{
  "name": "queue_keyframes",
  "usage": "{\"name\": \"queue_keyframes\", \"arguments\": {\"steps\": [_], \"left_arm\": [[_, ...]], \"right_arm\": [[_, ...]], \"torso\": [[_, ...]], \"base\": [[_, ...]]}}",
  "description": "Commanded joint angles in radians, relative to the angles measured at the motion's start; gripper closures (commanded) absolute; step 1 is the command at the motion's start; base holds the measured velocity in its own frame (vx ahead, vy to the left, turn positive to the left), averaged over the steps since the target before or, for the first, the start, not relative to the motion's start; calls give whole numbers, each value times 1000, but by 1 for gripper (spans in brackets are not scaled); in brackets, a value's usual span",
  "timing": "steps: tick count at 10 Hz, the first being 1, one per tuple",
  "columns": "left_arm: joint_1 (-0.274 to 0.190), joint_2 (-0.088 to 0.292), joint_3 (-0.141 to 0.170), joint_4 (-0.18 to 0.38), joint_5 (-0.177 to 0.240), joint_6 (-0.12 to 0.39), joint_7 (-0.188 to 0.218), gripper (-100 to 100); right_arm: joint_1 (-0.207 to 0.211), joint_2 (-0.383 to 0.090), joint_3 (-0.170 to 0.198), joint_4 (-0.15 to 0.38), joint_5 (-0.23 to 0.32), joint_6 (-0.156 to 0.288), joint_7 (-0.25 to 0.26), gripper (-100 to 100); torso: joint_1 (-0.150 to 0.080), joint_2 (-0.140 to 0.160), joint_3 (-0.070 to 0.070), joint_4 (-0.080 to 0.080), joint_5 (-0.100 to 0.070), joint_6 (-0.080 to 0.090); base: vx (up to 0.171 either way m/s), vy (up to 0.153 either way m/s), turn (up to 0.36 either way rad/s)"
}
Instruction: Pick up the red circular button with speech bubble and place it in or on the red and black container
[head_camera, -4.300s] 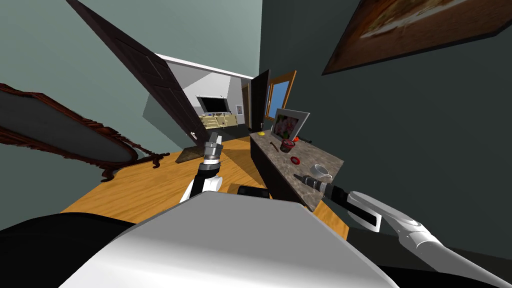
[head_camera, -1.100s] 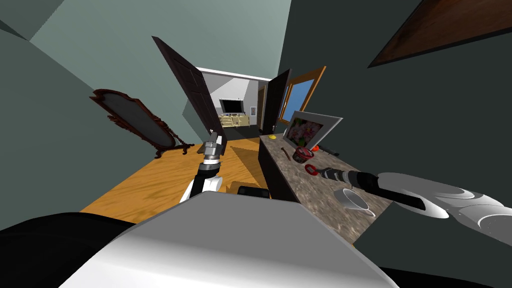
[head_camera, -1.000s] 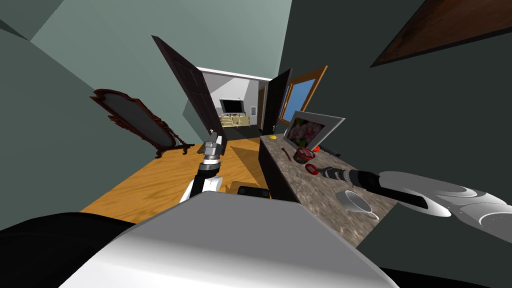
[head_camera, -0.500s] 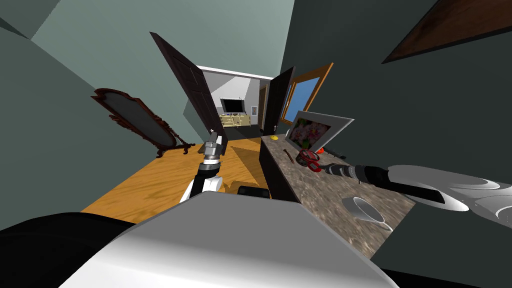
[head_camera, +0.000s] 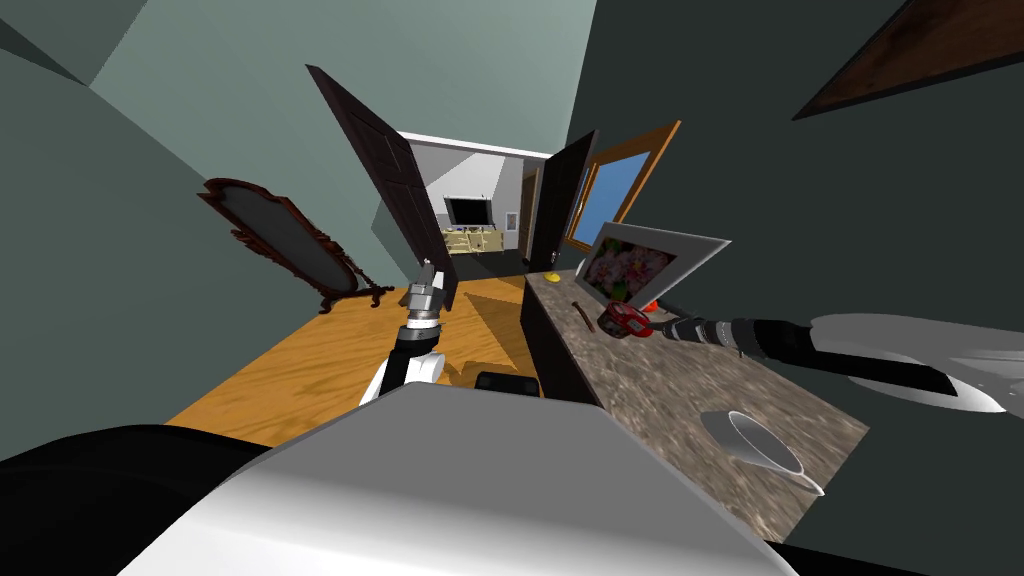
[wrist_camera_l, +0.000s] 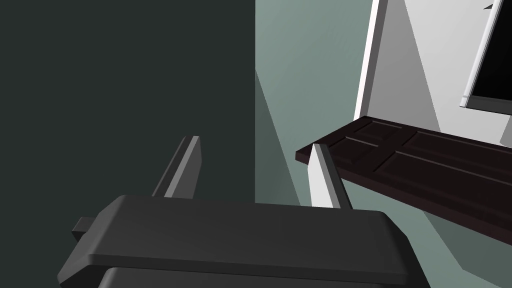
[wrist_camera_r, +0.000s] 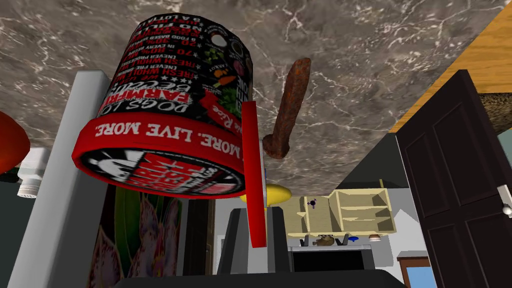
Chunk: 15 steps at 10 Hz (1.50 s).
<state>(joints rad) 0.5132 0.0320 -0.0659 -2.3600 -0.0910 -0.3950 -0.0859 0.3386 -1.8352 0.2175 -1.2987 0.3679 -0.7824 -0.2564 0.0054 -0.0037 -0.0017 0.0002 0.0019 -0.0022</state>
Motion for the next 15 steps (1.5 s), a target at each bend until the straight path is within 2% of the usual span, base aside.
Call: {"name": "queue_keyframes", "arguments": {"steps": [1,7,8,9,10,11,12,13,15], "left_arm": [[0,0,0,0,0,0,0,0],[0,0,0,0,0,0,0,0],[0,0,0,0,0,0,0,0],[0,0,0,0,0,0,0,0],[0,0,0,0,0,0,0,0],[0,0,0,0,0,0,0,0],[0,0,0,0,0,0,0,0],[0,0,0,0,0,0,0,0],[0,0,0,0,0,0,0,0]], "right_arm": [[-24,-15,3,24,-2,-28,-21,100],[-19,-84,-25,107,-28,-94,-96,100],[-9,-108,-38,134,-32,-110,-127,100],[-9,-108,-38,134,-17,-110,-127,100],[-9,-108,-38,134,-32,-110,-127,100],[3,-133,-51,161,-34,-125,-159,100],[3,-133,-49,161,-54,-125,-159,100],[3,-133,-51,161,-34,-125,-159,100],[22,-170,-71,201,-37,-146,-208,100]], "torso": [[0,0,0,0,0,0],[-5,4,2,1,-1,2],[-5,4,2,1,-1,2],[-9,4,2,1,-2,3],[-11,3,2,1,-2,4],[-11,2,1,0,-3,5],[-11,1,1,0,-2,3],[-11,1,1,0,-3,4],[-12,1,1,0,-3,4]], "base": [[23,11,58],[-19,-14,74],[-46,-50,151],[-38,-47,63],[-14,-19,-15],[-25,-25,104],[-27,-35,90],[-12,-17,8],[-35,-38,121]]}}
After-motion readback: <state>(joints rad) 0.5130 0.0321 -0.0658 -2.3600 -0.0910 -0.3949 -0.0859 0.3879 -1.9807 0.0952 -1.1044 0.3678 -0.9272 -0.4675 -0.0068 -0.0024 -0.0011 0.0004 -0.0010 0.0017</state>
